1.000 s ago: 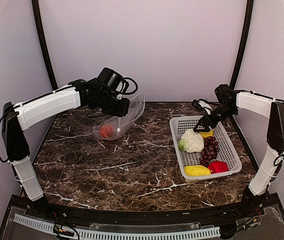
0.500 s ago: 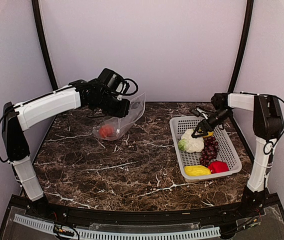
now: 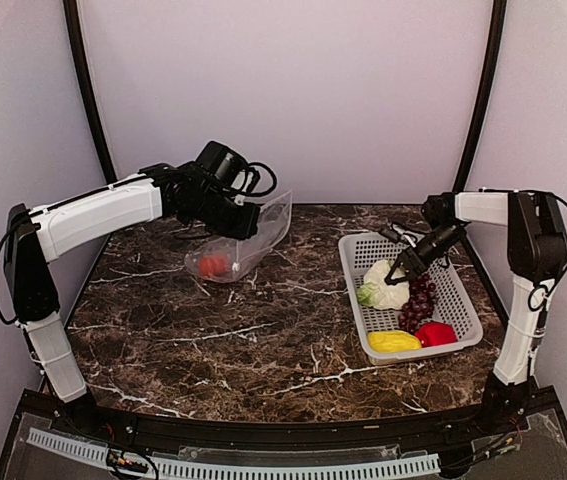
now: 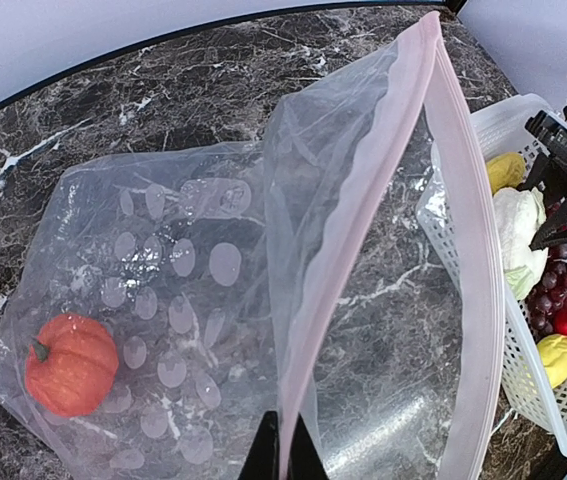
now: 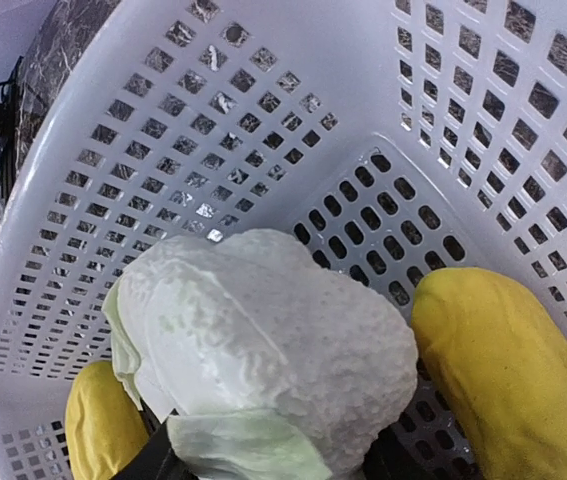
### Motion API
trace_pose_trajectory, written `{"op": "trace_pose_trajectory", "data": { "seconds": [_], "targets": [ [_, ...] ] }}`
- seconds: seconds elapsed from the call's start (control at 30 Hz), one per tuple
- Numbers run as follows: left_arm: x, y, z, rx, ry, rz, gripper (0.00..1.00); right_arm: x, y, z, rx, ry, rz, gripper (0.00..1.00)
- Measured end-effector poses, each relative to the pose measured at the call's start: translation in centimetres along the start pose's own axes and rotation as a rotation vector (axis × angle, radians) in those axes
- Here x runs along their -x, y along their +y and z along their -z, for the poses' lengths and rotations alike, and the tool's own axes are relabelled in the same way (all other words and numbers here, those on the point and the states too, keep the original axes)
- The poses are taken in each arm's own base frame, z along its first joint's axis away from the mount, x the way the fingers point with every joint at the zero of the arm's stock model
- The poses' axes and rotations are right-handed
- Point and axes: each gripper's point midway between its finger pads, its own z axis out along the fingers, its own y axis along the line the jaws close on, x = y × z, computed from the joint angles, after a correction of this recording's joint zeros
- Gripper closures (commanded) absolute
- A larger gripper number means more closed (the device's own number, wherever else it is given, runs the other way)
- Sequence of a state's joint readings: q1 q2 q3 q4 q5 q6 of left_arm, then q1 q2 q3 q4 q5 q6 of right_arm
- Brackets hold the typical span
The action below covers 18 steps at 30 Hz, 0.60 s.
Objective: Place the food in the zip-top bag and seal the zipper
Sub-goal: Pick up the fake vegetable from the bin.
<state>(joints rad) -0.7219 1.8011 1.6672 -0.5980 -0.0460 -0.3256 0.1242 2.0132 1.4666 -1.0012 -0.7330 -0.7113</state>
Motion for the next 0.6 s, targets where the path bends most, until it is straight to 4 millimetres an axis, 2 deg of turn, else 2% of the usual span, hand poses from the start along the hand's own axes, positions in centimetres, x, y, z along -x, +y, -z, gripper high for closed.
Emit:
{"op": "trace_pose_trajectory", "data": {
  "seconds": [0.07, 0.2, 0.47, 0.6],
  "targets": [
    [0.0, -0.1, 0.0, -0.004, 0.001, 0.000, 0.99, 0.0, 0.4, 0.4, -0.013, -0.005, 0.000, 0.74],
    [0.0, -0.2, 0.0, -0.009, 0.001, 0.000, 0.99, 0.4, 1.6, 1.7, -0.037, -0.028, 0.014, 0.80],
    [0.2, -0.4, -0.1, -0.024, -0.010, 0.011, 0.99, 2.6, 5.0, 5.6, -0.076, -0.107, 0.056, 0.79],
    [0.4, -0.6, -0.1, -0.034, -0.015, 0.025, 0.99, 4.8, 7.1, 7.6, -0.073, -0.162, 0.086, 0.78]
  ]
}}
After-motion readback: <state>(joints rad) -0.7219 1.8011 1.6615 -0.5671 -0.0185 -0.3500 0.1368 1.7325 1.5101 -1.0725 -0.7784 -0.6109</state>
